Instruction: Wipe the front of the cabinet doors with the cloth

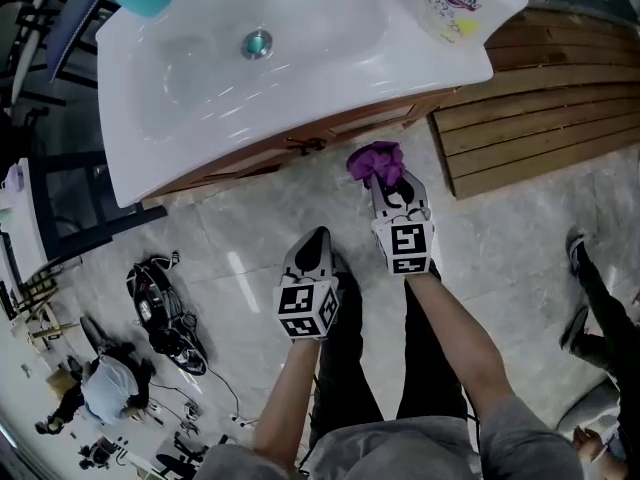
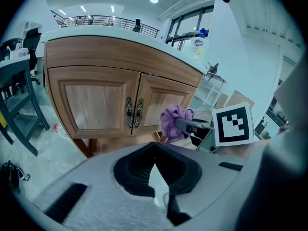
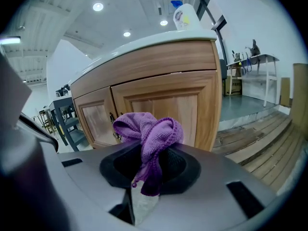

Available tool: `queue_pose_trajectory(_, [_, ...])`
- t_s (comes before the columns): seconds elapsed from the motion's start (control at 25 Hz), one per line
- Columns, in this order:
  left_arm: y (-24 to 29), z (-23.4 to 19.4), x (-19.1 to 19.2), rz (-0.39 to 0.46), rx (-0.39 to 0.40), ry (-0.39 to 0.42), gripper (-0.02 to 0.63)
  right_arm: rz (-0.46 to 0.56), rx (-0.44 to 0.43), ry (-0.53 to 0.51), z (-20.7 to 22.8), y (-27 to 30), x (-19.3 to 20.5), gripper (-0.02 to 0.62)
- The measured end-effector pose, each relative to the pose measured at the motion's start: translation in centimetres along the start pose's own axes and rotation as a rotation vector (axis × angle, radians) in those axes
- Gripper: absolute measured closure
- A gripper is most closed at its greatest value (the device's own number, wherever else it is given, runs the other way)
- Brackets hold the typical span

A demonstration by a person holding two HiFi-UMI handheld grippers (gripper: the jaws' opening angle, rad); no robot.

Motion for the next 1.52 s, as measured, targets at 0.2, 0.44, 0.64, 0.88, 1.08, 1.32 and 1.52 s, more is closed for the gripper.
queue_pose_trajectory(0.2, [0.2, -1.0, 0.6, -0.003, -0.006, -0.006, 0.598, 0.000, -0.021, -0.007, -1.3, 1.4, 0.0, 0.502])
queue_pose_trajectory(0.44, [0.6, -2.0, 0.9, -0.007, -0.002, -0.006, 0.598, -0.001, -0.049, -0.020, -3.0, 3.2, -0.1, 0.502])
queue_pose_trajectory(0.64, [0.9, -3.0, 1.2, -0.012, 0.001, -0.010, 0.598, -0.002, -0.062, -0.038, -4.3, 4.6, 0.0, 0.502])
queue_pose_trajectory(0.88, [1.5, -4.1, 1.4, -0.028, 0.014, 0.000, 0.598, -0.002, -0.066, -0.036, -5.2, 6.3, -0.3, 0.502])
queue_pose_trajectory(1.08, [2.1, -4.8, 1.0, -0.037, 0.025, 0.013, 0.598, 0.006, -0.060, -0.032, -5.6, 7.5, -0.8, 0.502])
queue_pose_trajectory(1.32, [2.5, -5.7, 0.5, -0.047, 0.029, 0.024, 0.598, 0.011, -0.047, -0.030, -5.5, 8.3, -1.1, 0.502])
queue_pose_trajectory(1.52, [2.7, -5.9, 0.4, -0.058, 0.032, 0.035, 0.598, 0.018, -0.038, -0.013, -5.2, 8.8, -1.1, 0.502])
Point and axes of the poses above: the fingertips, and each gripper's own axes: y forward along the fingers, z to its right, x out of its underside, the point moved 6 cm from there along -y, backward along the fingers, and after that the axes turned 12 degrees about -z, right-handed, at the moved point
